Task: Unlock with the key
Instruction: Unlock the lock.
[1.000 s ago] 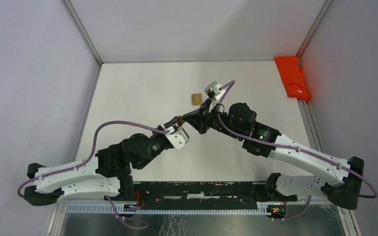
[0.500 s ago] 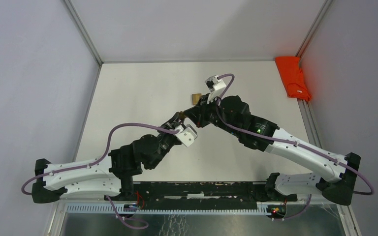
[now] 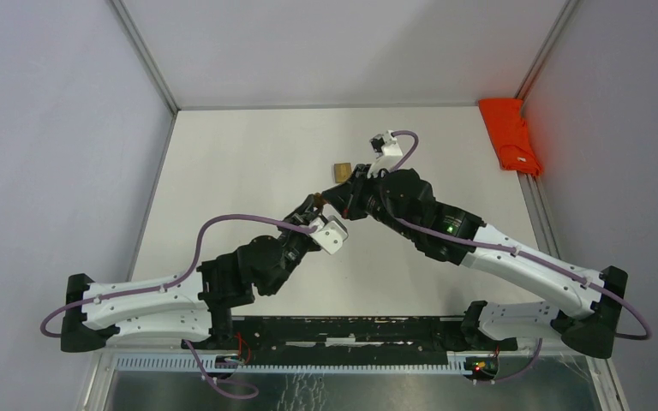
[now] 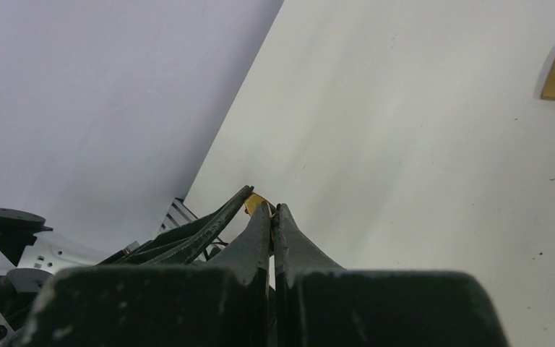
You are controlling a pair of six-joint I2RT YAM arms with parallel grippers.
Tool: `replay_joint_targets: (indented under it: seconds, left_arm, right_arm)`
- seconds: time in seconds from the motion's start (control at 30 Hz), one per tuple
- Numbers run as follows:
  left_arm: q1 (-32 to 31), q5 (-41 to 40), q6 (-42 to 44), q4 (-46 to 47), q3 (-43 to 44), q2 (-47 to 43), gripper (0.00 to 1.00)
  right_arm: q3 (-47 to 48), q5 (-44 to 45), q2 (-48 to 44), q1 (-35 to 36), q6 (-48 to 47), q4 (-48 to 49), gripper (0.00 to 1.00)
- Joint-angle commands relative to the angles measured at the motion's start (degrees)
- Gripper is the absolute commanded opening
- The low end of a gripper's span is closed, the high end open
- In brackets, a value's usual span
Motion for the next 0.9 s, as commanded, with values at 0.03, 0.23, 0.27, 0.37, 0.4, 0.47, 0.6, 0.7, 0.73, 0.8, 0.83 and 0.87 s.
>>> replay_joint_targets:
  seconds: [0.03, 0.23, 0.27, 0.37, 0.4, 0.47, 0.6, 0.7, 0.73, 0.8, 0.83, 0.87]
  left_arm:
    - [-0.1, -0.4, 1.0, 8.2, 1.0, -0.7, 0.02]
    - [-0.1, 0.1, -0.5, 6.9, 1.6, -1.6, 0.02]
    - [0.0, 0.3, -1.0, 6.5, 1.7, -1.8, 0.02]
    - [-0.1, 0.8, -2.7, 4.9, 2.0, -2.4, 0.02]
    - [0.0, 1.2, -3.5, 4.0, 2.3, -2.6, 0.02]
    - [-0.1, 2.0, -5.1, 2.3, 2.8, -2.9, 0.02]
    - [-0.1, 3.1, -8.3, 0.4, 3.6, -3.9, 0.02]
    - [-0.1, 5.6, -9.4, -0.3, 3.7, -4.2, 0.02]
    - [-0.1, 6.9, -9.7, -0.6, 3.8, -4.2, 0.02]
    - [-0.1, 9.7, -10.1, -1.9, 4.2, -3.3, 0.02]
    - [-0.1, 10.5, -10.5, -2.6, 4.5, -2.4, 0.02]
    - [0.1, 10.8, -11.4, -3.3, 4.9, -1.3, 0.02]
  right_arm:
    - [-1.7, -5.1, 0.2, 1.4, 5.7, 1.8, 0.0]
    - [-1.5, -7.1, 0.0, 1.4, 1.1, 4.5, 0.08]
    - [-1.2, -6.0, -0.5, 1.4, 0.1, 4.3, 0.17]
    - [0.4, -0.8, -2.5, 1.4, -4.3, 2.9, 0.37]
    - [0.7, 1.7, -3.6, 1.4, -5.8, 2.3, 0.43]
    - [0.8, 5.9, -6.0, 1.4, -8.6, 2.1, 0.5]
    - [0.2, 12.0, -11.1, 1.4, -13.1, 1.4, 0.51]
    - [-1.2, 13.6, -13.6, 1.4, -16.0, 1.3, 0.53]
    - [-1.4, 13.7, -14.0, 1.4, -17.1, 0.7, 0.53]
    - [-1.7, 15.4, -14.9, 1.4, -18.3, -1.9, 0.53]
    - [-2.2, 16.6, -15.4, 1.3, -18.7, -2.7, 0.53]
    - [-3.3, 18.2, -16.5, 1.4, -18.8, -3.4, 0.53]
